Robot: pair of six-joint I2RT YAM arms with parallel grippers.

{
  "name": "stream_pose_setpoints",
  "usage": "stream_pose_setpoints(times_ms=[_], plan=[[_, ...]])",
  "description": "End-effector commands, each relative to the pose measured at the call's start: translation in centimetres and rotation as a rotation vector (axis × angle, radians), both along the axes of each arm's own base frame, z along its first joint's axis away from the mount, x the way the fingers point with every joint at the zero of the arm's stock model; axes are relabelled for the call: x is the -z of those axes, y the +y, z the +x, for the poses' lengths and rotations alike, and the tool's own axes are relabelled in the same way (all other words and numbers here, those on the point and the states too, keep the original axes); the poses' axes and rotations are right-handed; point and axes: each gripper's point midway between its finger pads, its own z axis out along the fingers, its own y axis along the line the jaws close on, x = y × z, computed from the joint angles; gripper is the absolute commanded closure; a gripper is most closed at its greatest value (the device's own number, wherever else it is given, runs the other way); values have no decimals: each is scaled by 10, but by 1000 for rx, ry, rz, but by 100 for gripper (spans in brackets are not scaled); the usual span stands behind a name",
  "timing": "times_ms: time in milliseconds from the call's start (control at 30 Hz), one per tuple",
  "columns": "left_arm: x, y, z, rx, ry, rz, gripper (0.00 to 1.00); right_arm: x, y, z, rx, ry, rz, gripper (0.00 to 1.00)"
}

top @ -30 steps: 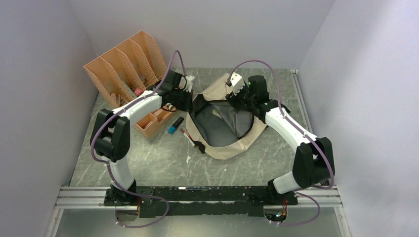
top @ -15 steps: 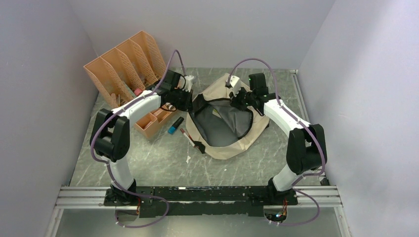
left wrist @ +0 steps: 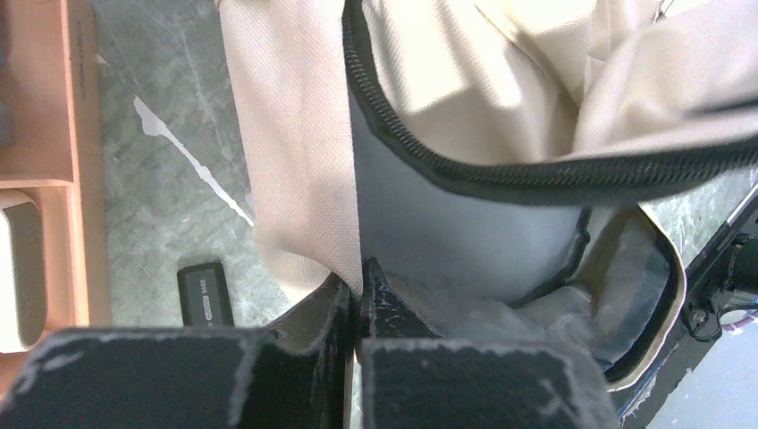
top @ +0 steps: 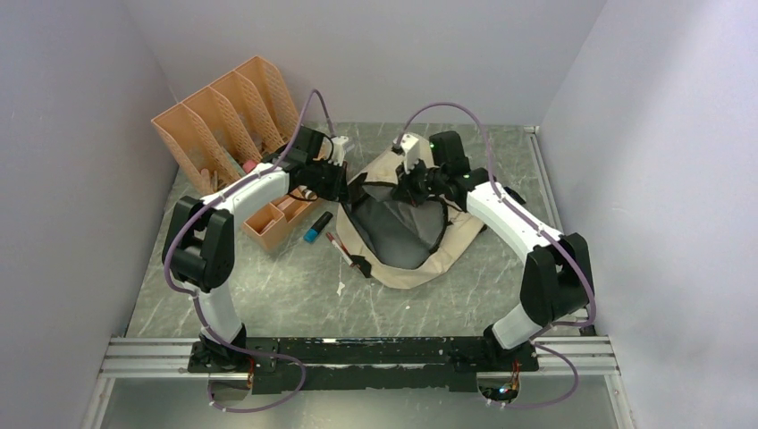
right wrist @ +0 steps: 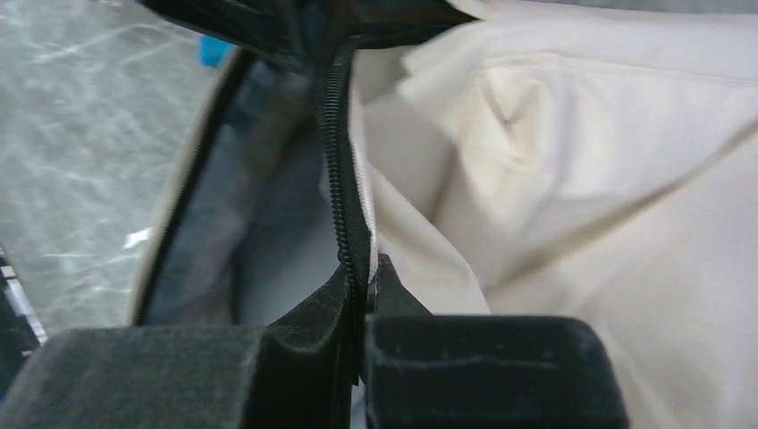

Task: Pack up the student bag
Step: Zip the student bag at the center of the board.

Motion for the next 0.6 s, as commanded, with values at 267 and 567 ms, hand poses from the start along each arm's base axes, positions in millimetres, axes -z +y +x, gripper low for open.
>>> stream_pose_setpoints(times_ms=[267, 567], plan=[[1, 2, 4, 12, -1, -30, 95, -12, 76, -75, -108, 361, 265, 94], [5, 5, 3, 5, 9, -19, 95, -47, 76, -74, -45, 284, 373, 45]])
